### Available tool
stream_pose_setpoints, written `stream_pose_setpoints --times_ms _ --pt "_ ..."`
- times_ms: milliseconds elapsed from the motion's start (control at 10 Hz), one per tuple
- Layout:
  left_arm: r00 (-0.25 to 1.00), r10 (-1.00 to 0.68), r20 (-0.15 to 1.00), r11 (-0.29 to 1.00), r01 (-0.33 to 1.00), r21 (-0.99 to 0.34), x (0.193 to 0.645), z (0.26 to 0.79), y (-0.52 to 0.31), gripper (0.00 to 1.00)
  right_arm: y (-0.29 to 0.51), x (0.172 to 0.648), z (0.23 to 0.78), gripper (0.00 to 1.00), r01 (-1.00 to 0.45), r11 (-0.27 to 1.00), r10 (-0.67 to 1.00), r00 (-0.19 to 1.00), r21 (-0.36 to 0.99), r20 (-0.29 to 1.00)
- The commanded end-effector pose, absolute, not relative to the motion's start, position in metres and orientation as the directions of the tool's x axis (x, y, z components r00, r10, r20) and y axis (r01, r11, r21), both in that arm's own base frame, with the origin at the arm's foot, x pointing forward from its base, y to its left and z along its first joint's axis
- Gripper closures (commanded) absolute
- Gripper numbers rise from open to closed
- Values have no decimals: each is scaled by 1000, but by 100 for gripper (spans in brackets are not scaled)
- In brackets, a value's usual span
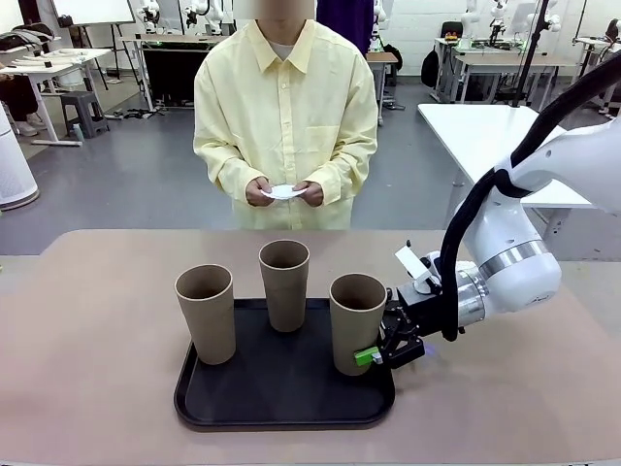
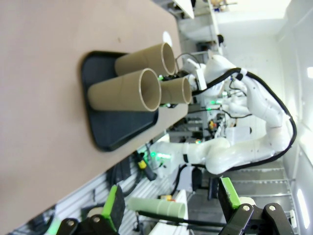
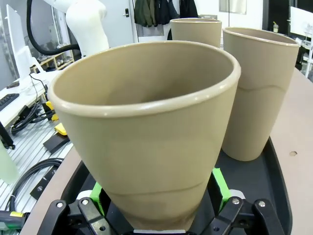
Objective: Place coasters on the table and set cups on them.
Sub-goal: Pick up one Reusable plastic cup and place it on a coaster set by the human.
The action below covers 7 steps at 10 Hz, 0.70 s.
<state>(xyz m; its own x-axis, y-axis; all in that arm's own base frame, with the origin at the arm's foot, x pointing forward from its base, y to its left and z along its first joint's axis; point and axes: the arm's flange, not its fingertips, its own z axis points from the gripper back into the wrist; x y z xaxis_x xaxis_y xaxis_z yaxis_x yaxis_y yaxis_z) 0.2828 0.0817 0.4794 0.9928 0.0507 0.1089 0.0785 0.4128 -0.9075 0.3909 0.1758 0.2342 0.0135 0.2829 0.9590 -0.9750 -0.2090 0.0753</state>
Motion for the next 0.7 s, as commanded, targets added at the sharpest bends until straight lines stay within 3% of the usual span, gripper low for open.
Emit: stream_pose_setpoints --times_ms 0,200,300,600 --pt "992 48 117 406 88 -910 282 480 82 0 184 398 231 27 -970 -238 299 -18 57 954" --pt "992 48 117 406 88 -910 282 480 82 0 184 399 231 87 -970 -239 310 -23 54 950" --pt "992 48 117 406 88 -910 282 480 82 0 182 399 231 100 -971 -234 312 -23 54 950" --pt "992 48 117 406 88 -910 282 480 82 0 161 384 268 100 -989 -119 310 43 83 950"
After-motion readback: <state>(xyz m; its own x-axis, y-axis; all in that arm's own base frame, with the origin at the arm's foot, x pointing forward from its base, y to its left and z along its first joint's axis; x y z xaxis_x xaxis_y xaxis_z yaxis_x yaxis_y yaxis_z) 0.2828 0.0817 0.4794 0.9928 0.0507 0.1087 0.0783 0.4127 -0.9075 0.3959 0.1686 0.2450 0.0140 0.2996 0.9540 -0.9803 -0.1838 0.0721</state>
